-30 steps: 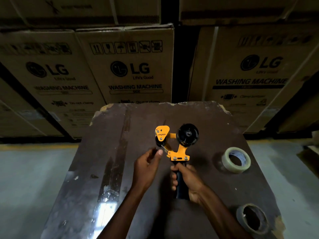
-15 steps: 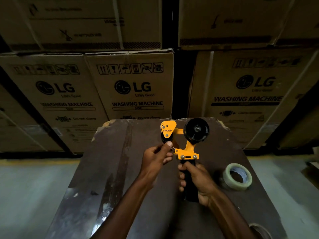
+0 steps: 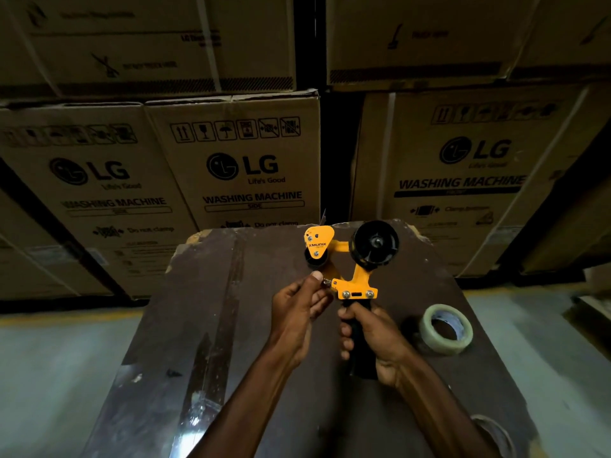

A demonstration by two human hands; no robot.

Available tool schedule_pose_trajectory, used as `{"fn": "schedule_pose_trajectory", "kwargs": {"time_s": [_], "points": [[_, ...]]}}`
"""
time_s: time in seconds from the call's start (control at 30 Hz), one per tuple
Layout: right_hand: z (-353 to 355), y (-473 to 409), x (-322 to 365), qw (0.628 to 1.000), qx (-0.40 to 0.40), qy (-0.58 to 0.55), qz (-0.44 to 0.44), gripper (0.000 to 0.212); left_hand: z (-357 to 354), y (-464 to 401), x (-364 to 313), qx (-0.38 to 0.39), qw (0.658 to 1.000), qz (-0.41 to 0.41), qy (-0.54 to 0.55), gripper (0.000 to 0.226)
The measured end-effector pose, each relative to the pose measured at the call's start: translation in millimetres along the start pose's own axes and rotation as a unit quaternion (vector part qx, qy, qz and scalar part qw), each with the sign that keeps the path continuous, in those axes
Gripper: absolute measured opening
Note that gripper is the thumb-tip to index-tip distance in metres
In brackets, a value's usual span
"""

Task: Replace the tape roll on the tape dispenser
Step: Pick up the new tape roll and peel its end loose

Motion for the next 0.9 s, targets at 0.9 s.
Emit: {"fn": "schedule_pose_trajectory", "kwargs": {"time_s": [0.9], "points": [[31.5,-13.0,-103.3,0.993,-0.019,0.049,-0.104,0.007,75.0,18.1,39.7,-0.131,0.967,-0.092,-0.200,0.042]]}}
Point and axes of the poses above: each hand's wrist, its own y-axis away from the middle knuckle, its own z-axis out of the back of the hand, x = y × z, the point moved 3 cm from there along -y, towards the middle knuckle, and after that the axes turned 10 degrees about z, right-handed, at the moved point
